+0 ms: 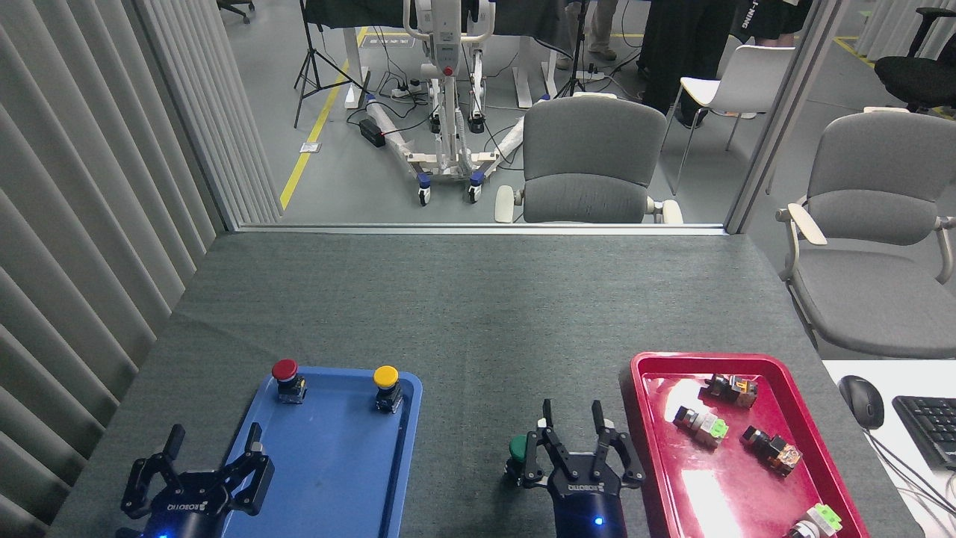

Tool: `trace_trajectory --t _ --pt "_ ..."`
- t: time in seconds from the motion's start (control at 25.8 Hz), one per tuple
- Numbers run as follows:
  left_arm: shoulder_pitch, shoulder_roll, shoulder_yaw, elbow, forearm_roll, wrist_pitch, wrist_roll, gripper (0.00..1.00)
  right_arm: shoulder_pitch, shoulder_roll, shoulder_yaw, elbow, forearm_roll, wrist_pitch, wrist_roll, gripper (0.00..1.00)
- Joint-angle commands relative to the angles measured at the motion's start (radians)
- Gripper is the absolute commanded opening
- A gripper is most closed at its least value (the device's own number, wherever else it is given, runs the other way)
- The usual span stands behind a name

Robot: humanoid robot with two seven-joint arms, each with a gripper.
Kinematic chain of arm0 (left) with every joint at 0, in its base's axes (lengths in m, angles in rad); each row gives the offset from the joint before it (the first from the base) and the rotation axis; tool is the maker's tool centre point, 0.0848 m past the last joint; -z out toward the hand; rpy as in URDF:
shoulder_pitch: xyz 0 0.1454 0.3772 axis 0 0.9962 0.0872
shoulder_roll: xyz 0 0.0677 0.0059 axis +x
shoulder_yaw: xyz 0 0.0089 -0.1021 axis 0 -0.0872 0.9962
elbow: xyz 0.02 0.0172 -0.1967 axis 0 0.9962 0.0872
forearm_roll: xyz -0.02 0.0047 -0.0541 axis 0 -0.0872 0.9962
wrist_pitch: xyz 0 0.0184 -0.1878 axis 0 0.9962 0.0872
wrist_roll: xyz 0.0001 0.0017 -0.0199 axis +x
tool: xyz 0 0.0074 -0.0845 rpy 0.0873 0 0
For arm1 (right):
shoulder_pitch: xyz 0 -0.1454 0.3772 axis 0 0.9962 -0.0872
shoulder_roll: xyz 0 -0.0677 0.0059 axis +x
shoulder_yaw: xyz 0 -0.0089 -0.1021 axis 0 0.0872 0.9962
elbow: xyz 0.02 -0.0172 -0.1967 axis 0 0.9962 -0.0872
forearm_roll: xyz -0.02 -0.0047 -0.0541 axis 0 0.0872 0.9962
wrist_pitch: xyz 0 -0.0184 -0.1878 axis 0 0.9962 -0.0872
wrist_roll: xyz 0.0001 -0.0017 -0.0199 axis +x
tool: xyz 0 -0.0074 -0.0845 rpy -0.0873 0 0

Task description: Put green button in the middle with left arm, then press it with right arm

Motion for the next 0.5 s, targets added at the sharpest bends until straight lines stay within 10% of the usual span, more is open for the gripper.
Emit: trace_trajectory --t 0.0,0.47 --pt "0.001 0.001 0.001 -0.003 0.001 -0.002 0.000 1.00 0.043 -0.022 -0.068 -0.034 0.000 -0.014 0.000 0.99" --pt "0.003 -0.001 0.001 0.001 0.054 -0.005 0.000 1.00 0.084 -0.085 -0.120 -0.054 -0.008 -0.017 -0.002 0.99"
